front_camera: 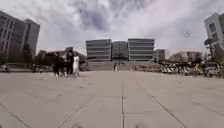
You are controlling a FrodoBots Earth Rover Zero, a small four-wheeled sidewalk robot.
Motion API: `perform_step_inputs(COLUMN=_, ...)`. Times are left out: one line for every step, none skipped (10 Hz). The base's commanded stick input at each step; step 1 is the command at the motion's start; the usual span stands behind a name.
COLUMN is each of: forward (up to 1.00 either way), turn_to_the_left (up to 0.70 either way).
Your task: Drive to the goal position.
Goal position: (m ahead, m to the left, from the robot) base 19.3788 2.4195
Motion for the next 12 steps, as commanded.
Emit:
perform_step_inputs(forward=0.70, turn_to_the_left=0.00)
perform_step_inputs(forward=0.70, turn_to_the_left=0.00)
perform_step_inputs(forward=0.70, turn_to_the_left=0.00)
perform_step_inputs(forward=0.70, turn_to_the_left=0.00)
perform_step_inputs(forward=0.70, turn_to_the_left=0.00)
perform_step_inputs(forward=0.70, turn_to_the_left=0.00)
perform_step_inputs(forward=0.70, turn_to_the_left=0.00)
perform_step_inputs(forward=0.70, turn_to_the_left=0.00)
perform_step_inputs(forward=0.70, turn_to_the_left=0.00)
perform_step_inputs(forward=0.70, turn_to_the_left=0.00)
perform_step_inputs(forward=0.70, turn_to_the_left=0.00)
perform_step_inputs(forward=0.70, turn_to_the_left=0.00)
